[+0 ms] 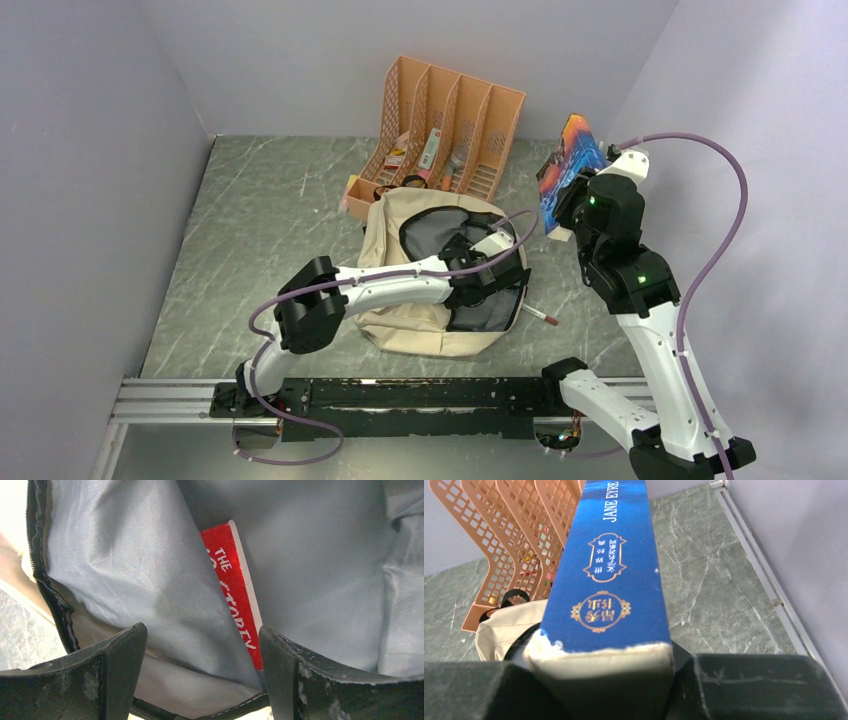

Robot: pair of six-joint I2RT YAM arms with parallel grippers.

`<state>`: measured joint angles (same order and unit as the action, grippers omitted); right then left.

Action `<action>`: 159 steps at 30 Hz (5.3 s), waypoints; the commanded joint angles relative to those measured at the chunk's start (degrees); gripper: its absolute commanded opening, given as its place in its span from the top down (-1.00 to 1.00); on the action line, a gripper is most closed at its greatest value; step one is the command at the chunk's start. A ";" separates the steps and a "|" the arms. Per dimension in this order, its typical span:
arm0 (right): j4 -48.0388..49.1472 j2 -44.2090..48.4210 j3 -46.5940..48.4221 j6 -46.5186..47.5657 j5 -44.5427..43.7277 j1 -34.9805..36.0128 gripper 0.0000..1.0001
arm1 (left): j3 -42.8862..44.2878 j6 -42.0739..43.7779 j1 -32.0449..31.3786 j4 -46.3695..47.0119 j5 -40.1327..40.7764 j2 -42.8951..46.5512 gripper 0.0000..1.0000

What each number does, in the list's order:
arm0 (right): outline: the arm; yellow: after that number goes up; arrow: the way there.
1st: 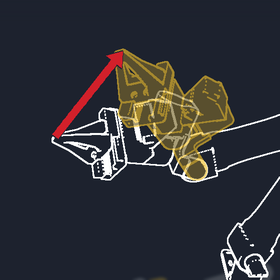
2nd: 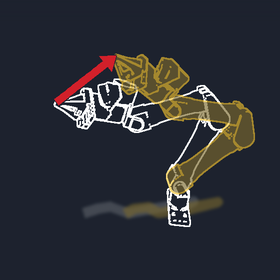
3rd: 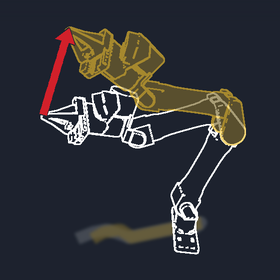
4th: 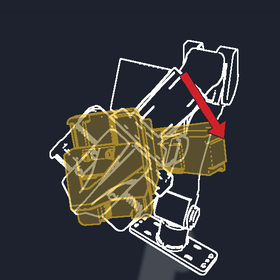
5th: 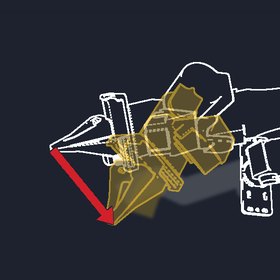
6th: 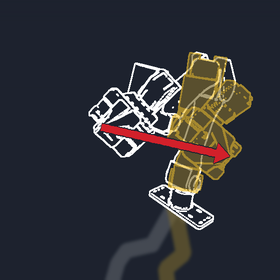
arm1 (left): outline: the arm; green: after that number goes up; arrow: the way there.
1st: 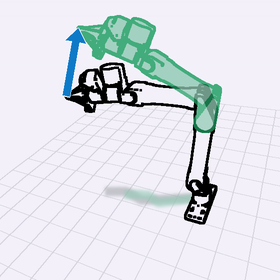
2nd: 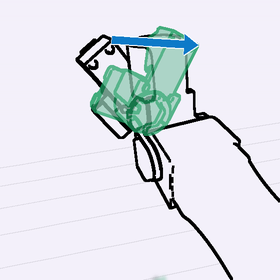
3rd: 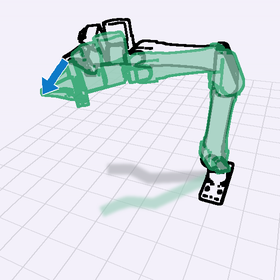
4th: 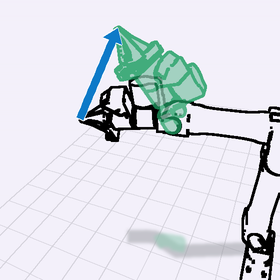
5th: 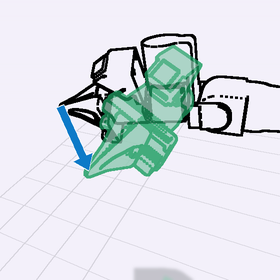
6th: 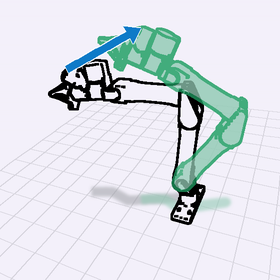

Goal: Pack the student bag
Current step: Place the book in the student bag.

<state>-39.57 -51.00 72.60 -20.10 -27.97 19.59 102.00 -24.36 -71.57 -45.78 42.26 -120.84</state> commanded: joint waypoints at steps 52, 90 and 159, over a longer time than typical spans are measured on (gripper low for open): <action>-7.59 3.82 -9.12 -23.54 37.67 -0.34 1.00 | -12.50 2.86 2.49 10.94 2.31 20.80 0.90; 49.66 -19.88 -33.08 -23.81 73.95 -0.30 1.00 | -9.04 3.29 0.80 10.62 1.95 23.54 0.90; 22.75 -3.82 -26.51 -9.23 22.56 2.11 -0.42 | -10.60 0.88 1.07 12.03 -4.49 23.99 0.03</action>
<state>-19.53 -57.06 47.29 -27.22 -3.29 21.82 90.26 -23.46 -70.39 -38.00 39.97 -100.09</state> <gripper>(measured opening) 0.713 0.375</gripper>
